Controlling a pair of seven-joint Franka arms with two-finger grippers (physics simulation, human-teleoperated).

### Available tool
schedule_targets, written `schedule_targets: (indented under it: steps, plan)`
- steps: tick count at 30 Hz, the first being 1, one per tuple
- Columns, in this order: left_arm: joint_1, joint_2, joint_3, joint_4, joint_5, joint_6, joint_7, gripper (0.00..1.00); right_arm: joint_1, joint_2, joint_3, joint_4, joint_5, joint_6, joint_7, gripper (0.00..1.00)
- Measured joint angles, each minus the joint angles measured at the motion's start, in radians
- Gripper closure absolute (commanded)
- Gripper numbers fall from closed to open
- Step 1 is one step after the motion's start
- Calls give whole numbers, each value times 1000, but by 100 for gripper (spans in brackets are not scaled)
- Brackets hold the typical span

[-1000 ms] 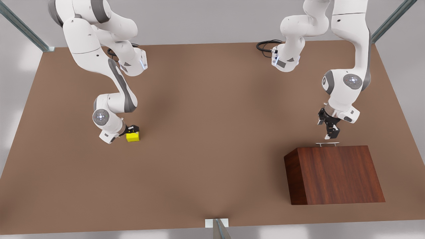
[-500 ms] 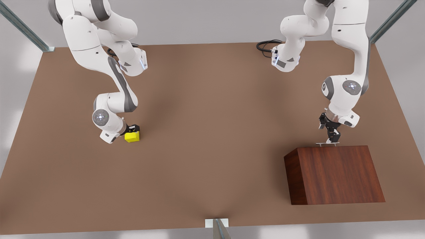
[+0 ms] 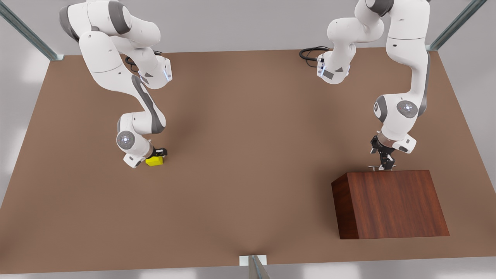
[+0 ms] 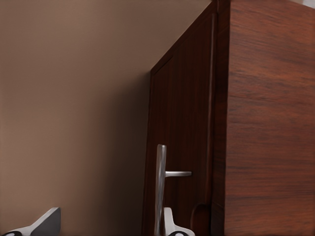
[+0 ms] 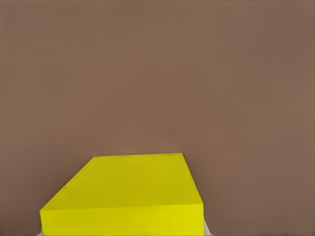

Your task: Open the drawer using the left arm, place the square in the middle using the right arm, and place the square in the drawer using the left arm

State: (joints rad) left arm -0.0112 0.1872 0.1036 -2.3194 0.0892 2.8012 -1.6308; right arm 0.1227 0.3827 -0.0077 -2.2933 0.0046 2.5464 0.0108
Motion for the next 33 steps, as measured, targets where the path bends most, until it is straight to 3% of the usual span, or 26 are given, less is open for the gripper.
schedule_targets:
  steps: [16,22,25,28,31,33]
  plan:
    - [0,-53,-1,-12,22,-123,3,0,0,-48,8,11,-1,-36,2,42]
    - [0,-84,-1,-41,27,-145,3,0,4,-67,161,100,-2,-73,328,42]
    - [0,-108,0,-57,27,-163,3,0,120,12,182,281,-1,-150,614,42]
    - [0,-123,2,-74,28,-163,3,0,303,219,170,622,30,-250,924,42]
    - [-1,-127,5,-86,41,-163,3,0,485,451,53,974,87,-324,1133,42]
    - [1,-127,5,-97,46,-161,3,0,529,580,48,1164,88,-320,1259,42]
